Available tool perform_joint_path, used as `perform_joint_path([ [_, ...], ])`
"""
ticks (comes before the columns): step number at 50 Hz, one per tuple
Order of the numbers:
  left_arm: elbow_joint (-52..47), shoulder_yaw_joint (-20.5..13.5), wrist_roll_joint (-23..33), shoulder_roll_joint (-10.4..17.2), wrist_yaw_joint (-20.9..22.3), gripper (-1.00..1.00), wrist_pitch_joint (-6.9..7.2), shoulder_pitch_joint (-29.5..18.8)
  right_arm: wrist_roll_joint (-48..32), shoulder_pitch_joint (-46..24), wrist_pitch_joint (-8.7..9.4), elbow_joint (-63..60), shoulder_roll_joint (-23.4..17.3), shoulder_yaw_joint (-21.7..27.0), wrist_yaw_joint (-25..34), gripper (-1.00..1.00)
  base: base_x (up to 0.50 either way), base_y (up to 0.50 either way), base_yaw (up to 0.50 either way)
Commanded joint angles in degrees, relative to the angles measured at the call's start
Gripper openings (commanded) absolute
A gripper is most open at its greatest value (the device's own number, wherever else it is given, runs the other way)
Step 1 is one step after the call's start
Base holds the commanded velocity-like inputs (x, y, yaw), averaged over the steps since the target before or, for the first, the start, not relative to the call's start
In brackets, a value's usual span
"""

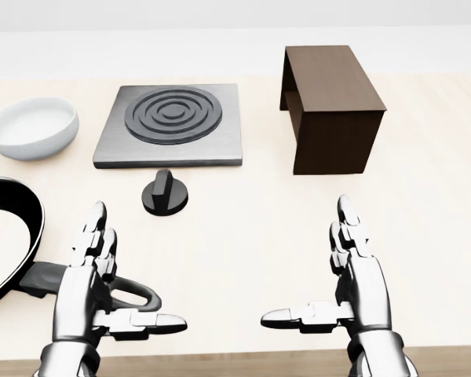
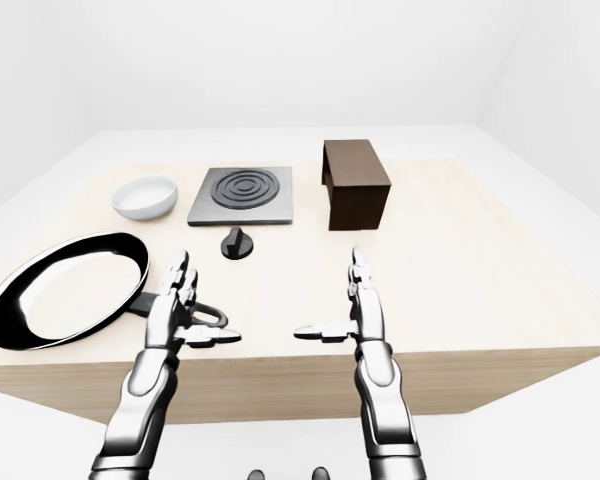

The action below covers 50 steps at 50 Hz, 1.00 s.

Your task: Turn on the stove.

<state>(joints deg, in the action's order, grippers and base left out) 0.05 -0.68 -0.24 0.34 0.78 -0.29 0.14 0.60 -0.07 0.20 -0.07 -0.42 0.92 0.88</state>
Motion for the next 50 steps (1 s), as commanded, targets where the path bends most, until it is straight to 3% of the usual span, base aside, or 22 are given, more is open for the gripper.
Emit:
perform_joint_path([
  [1, 0.6, -1.1, -0.3, 0.5, 1.2, 1.00, -0.86, 0.2, 0.8, 0.0, 0.73, -0.7, -0.6, 1.3, 1.2, 1.00, 0.00, 0.00, 0.00],
  [10, -0.2, -1.0, -0.3, 0.6, 1.3, 1.00, -0.49, 0.4, 0.8, 0.3, 1.62, -2.3, -0.7, 1.5, 1.0, 1.00, 0.00, 0.00, 0.00],
  [17, 0.0, -1.2, -0.4, 0.6, 1.3, 1.00, -0.43, 0.1, -1.1, 2.0, 4.80, -11.8, -1.7, 3.8, -0.9, 1.00, 0.00, 0.00, 0.00],
  [20, -0.1, -1.1, -0.3, 0.6, 1.2, 1.00, -0.37, 0.1, 0.0, 2.9, 4.80, -19.0, -2.6, 7.6, -0.8, 1.00, 0.00, 0.00, 0.00],
  [22, 0.6, -0.8, 0.1, 0.5, 1.1, 1.00, -1.19, 0.2, 0.1, 3.1, 4.80, -21.5, -2.8, 9.5, -0.7, 1.00, 0.00, 0.00, 0.00],
  [30, -0.4, -0.9, 0.0, 0.5, 1.2, 1.00, -0.52, 0.3, 1.8, 3.5, 4.80, -26.8, -3.5, 15.8, -0.1, 1.00, 0.00, 0.00, 0.00],
  [37, -0.2, -0.7, 0.1, 0.4, 1.1, 1.00, -1.04, 0.6, 5.1, 4.2, 4.80, -31.8, -4.4, 22.9, 0.4, 1.00, 0.00, 0.00, 0.00],
  [50, 0.0, -0.8, 0.1, 0.5, 1.1, 1.00, -1.12, 0.4, 5.8, 4.2, 4.80, -33.3, -4.1, 24.3, 0.8, 1.00, 0.00, 0.00, 0.00],
])
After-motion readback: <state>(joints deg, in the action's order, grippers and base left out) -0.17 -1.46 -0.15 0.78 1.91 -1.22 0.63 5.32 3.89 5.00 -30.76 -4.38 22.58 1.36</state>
